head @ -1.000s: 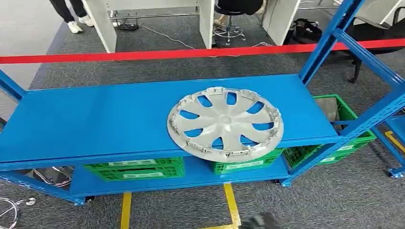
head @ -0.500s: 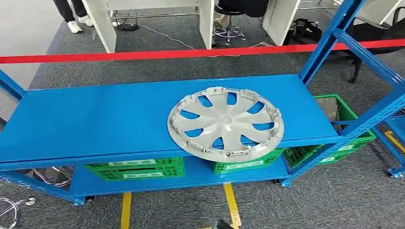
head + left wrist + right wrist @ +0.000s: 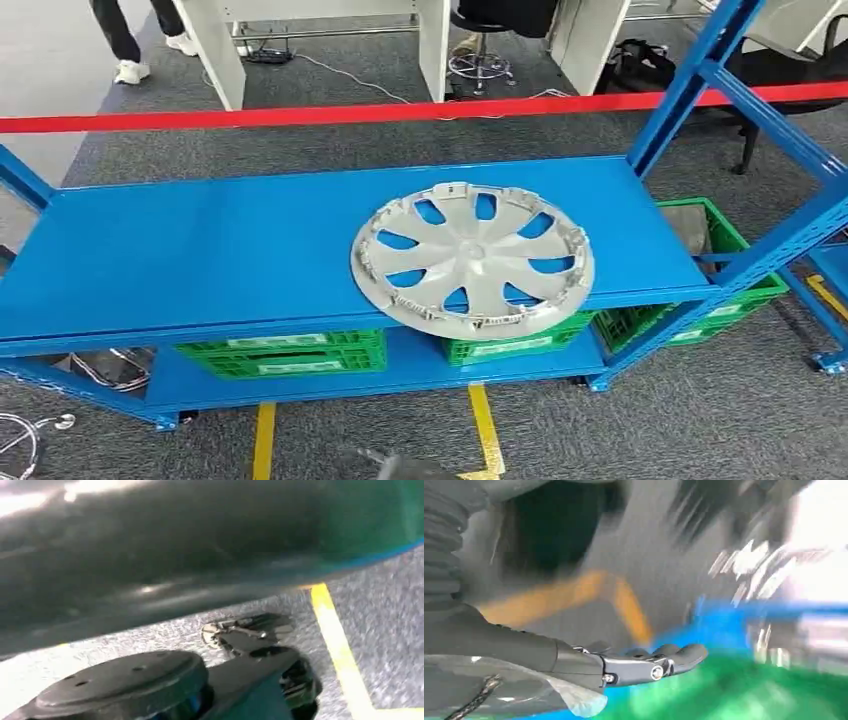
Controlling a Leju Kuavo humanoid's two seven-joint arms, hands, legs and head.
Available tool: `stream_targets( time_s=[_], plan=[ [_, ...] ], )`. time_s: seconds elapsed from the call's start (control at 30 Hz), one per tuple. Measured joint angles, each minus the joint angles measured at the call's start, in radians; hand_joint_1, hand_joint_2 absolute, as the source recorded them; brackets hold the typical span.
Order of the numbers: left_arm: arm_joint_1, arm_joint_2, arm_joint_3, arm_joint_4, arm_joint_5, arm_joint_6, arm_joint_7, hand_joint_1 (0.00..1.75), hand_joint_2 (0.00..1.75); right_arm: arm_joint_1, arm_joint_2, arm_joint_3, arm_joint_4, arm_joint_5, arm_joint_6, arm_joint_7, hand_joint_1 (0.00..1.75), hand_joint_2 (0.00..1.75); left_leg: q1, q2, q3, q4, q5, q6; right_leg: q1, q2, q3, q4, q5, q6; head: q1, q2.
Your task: Take the parts from the cabinet and place them on the table.
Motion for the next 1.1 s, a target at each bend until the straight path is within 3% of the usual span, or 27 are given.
stream_targets(
  time_s=[0.03, 0.07, 0.13, 0.2, 0.37, 0.5, 0.9, 1.1],
  plan=[
    [0.001, -0.002, 0.01, 0.0, -0.003, 0.006, -0.009, 0.0, 0.0, 0.007, -0.014, 0.037, -0.078, 0.098, -0.1, 0.069, 0.0, 1.75, 0.0, 0.0, 0.0, 0.0, 0.0, 0.0, 0.0, 0.001, 0.0, 0.0, 0.0, 0.0, 0.0, 0.0],
    [0.001, -0.006, 0.02, 0.0, -0.011, 0.008, -0.017, 0.0, 0.0, 0.008, -0.028, 0.068, -0.159, 0.18, -0.144, 0.131, 0.0, 1.75, 0.0, 0.0, 0.0, 0.0, 0.0, 0.0, 0.0, 0.001, -0.001, 0.001, 0.0, 0.0, 0.001, 0.0],
    [0.0, -0.01, 0.031, 0.0, -0.043, 0.013, -0.048, 0.0, 0.0, 0.007, -0.051, 0.089, -0.318, 0.362, -0.17, 0.243, 0.0, 1.75, 0.0, 0.0, 0.0, 0.0, 0.0, 0.0, 0.0, 0.001, -0.001, 0.001, 0.0, 0.0, 0.001, 0.0],
    [-0.002, -0.014, 0.039, 0.0, -0.065, 0.019, -0.069, 0.0, 0.0, 0.003, -0.063, 0.089, -0.468, 0.49, -0.186, 0.292, 0.0, 1.75, 0.0, 0.0, 0.0, 0.0, 0.0, 0.0, 0.0, 0.002, -0.001, 0.0, 0.0, 0.0, 0.0, 0.0],
    [-0.006, -0.017, 0.042, 0.0, -0.111, 0.032, -0.12, 0.0, 0.0, 0.016, -0.082, 0.088, -0.692, 0.642, -0.288, 0.303, 0.0, 1.75, -0.001, 0.0, 0.0, 0.0, 0.0, 0.0, 0.0, 0.001, -0.002, 0.0, 0.0, 0.0, 0.0, 0.0],
    [-0.019, -0.019, 0.048, 0.0, -0.124, 0.032, -0.123, 0.0, 0.0, 0.034, -0.098, 0.088, -0.802, 0.675, -0.308, 0.313, 0.0, 1.75, 0.0, 0.0, -0.001, 0.0, 0.0, 0.0, 0.0, 0.001, -0.002, 0.0, 0.0, 0.0, 0.0, 0.0],
    [-0.041, -0.024, 0.098, 0.0, -0.146, 0.016, -0.127, 0.0, 0.0, 0.065, -0.122, 0.086, -1.003, 0.825, -0.5, 0.353, 0.0, 1.75, 0.0, 0.0, -0.001, 0.0, 0.0, 0.0, 0.0, 0.002, -0.002, 0.0, 0.0, 0.0, 0.0, 0.0],
    [-0.041, -0.041, 0.146, 0.0, -0.128, -0.016, -0.142, 0.0, 0.0, 0.084, -0.124, 0.07, -1.058, 0.854, -0.494, 0.339, 0.0, 1.75, -0.001, 0.0, -0.001, 0.0, 0.0, 0.0, 0.0, 0.001, -0.002, 0.0, 0.0, 0.0, 0.0, 0.0]
  ],
)
